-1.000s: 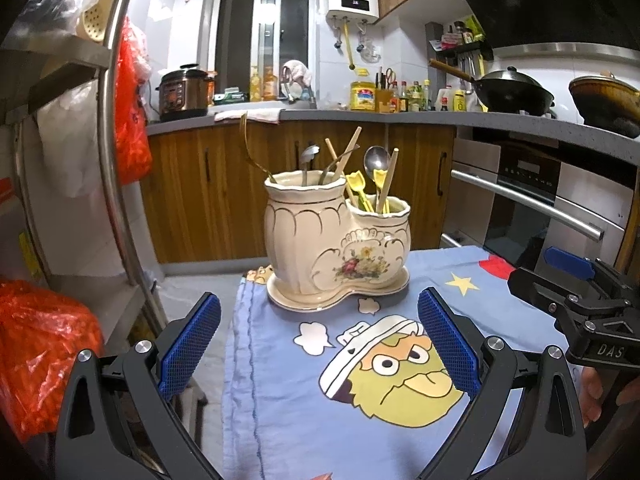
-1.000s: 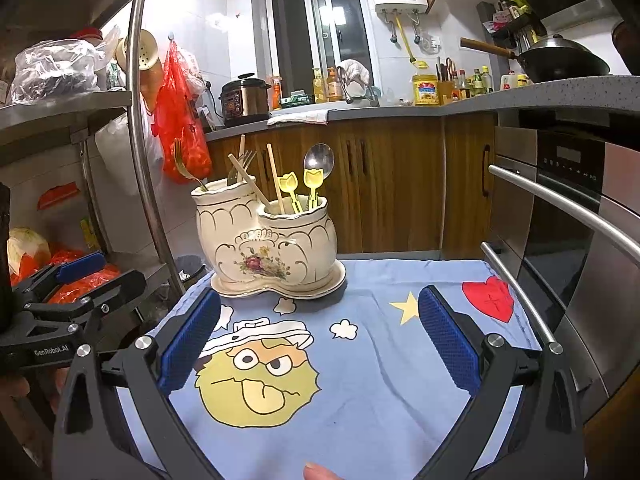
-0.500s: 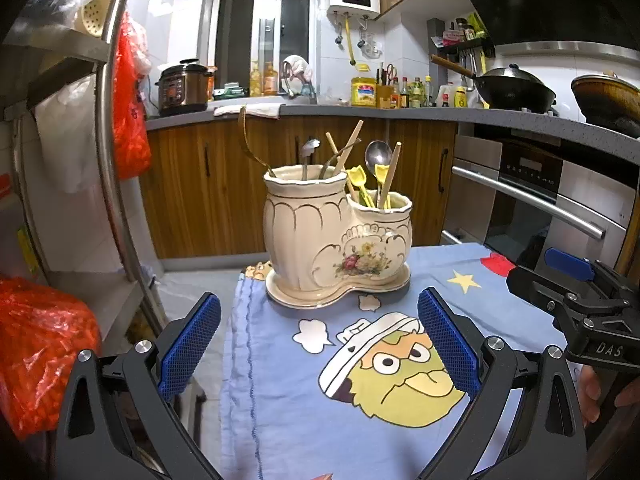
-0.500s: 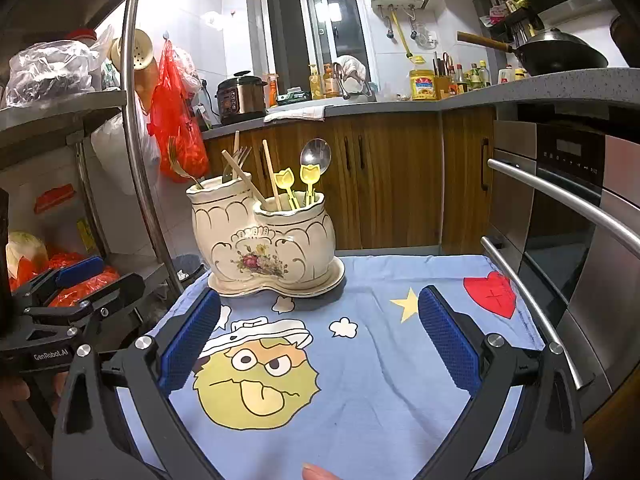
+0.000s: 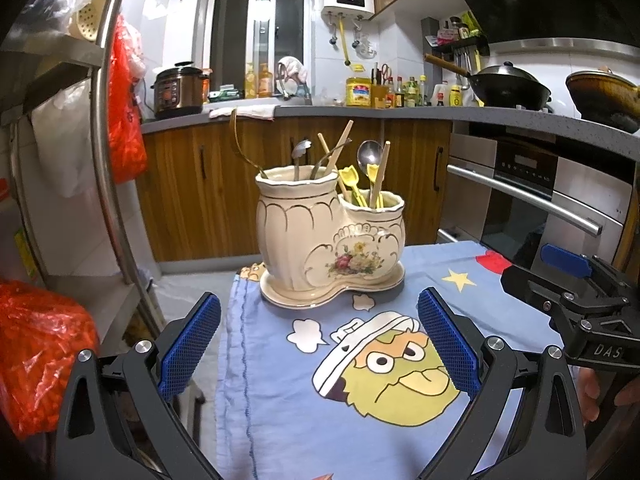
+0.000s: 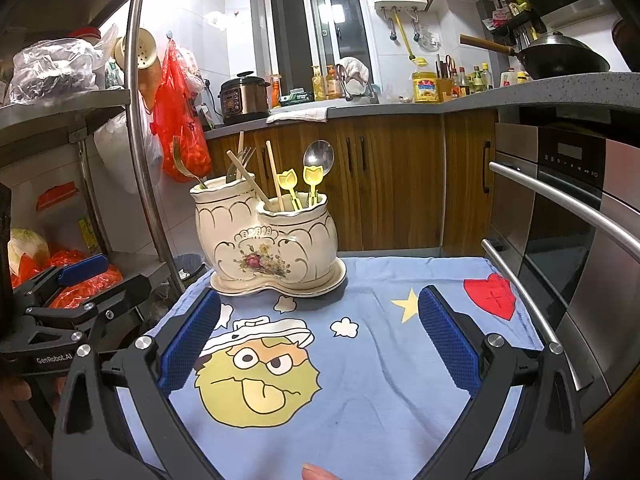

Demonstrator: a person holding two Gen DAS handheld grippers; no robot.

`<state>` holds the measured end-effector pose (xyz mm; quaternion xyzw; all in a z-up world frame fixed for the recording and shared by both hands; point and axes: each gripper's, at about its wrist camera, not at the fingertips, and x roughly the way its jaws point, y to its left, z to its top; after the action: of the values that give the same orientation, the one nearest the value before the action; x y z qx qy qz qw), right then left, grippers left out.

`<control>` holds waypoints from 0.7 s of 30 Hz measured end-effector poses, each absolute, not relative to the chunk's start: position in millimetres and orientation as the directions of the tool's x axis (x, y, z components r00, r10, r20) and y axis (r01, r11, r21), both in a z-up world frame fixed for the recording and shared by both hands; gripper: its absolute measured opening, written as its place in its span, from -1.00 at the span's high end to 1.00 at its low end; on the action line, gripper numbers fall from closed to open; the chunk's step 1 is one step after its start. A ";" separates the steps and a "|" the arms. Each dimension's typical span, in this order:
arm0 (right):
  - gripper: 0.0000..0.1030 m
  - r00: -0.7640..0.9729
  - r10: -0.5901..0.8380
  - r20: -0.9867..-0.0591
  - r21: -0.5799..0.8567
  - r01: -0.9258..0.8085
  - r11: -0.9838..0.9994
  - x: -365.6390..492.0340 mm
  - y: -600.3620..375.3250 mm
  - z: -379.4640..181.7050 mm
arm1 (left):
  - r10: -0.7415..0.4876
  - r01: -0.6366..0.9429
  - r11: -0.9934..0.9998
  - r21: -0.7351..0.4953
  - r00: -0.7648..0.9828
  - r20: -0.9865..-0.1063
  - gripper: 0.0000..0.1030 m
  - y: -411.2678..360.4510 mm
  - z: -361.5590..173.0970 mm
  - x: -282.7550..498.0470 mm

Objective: Organize utensils

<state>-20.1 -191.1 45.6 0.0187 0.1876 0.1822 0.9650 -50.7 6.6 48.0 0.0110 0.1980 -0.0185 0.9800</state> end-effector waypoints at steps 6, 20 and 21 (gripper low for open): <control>-0.89 0.863 0.359 -0.355 0.105 -0.345 0.933 -20.8 -191.2 46.4 | -0.030 0.039 0.999 0.015 0.920 -0.390 -0.90 6.3 48.0 -50.9; -0.89 0.863 0.356 -0.358 0.105 -0.342 0.934 -21.1 -191.2 47.4 | -0.005 0.005 1.000 -0.003 0.918 -0.397 -0.90 13.9 46.7 -43.7; -0.89 0.863 0.355 -0.359 0.104 -0.341 0.934 -21.0 -191.1 47.5 | -0.003 0.001 1.000 -0.005 0.916 -0.402 -0.90 14.5 46.5 -43.2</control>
<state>-21.0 -191.1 47.5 0.0185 0.1893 0.1804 0.9650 -43.2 14.5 46.5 -0.0025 0.2052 -0.0012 0.9787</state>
